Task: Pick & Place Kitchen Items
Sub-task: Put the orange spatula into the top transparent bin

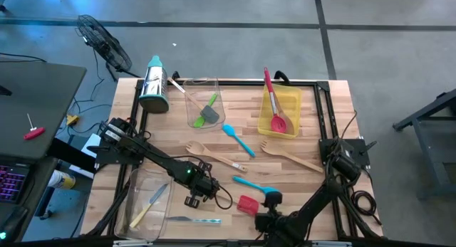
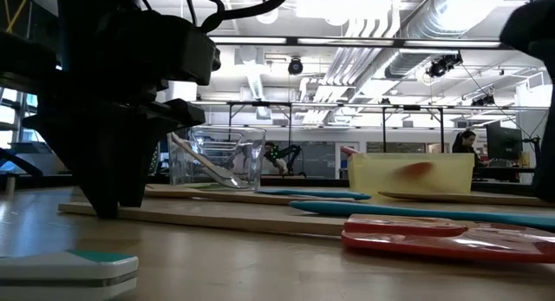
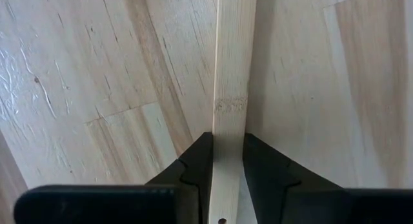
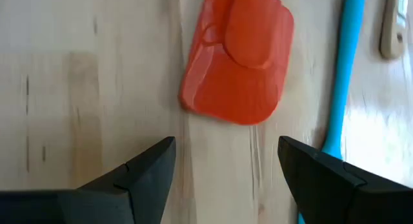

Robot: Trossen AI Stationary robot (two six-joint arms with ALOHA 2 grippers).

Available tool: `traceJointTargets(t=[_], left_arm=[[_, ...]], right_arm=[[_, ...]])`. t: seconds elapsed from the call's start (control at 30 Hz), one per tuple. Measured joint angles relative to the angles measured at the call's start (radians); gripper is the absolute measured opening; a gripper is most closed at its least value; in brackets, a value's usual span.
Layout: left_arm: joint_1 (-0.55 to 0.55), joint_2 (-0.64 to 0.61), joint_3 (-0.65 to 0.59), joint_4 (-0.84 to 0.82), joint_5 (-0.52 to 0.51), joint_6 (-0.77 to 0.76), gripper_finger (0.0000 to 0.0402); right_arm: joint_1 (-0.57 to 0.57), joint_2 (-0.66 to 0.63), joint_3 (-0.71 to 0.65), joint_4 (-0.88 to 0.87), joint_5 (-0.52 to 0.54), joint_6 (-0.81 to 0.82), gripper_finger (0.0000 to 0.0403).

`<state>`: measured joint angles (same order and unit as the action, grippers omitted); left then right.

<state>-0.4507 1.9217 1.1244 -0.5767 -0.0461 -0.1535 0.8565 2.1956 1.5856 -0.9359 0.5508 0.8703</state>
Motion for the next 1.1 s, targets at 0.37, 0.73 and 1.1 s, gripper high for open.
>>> traceJointTargets(t=[0.37, 0.73, 1.1], left_arm=[[0.0, 0.0, 0.0, 0.002, 0.002, 0.0, 0.0074], [0.0, 0.0, -0.001, 0.002, 0.003, -0.007, 0.0074], [0.0, 0.0, -0.001, 0.002, 0.005, -0.005, 0.0074]], right_arm=[[-0.034, 0.002, 0.001, 0.079, -0.003, -0.346, 0.0265], [-0.085, -0.004, -0.049, 0.131, -0.1, -0.488, 0.0265], [-0.107, -0.009, -0.114, 0.185, -0.03, -0.822, 0.0265]])
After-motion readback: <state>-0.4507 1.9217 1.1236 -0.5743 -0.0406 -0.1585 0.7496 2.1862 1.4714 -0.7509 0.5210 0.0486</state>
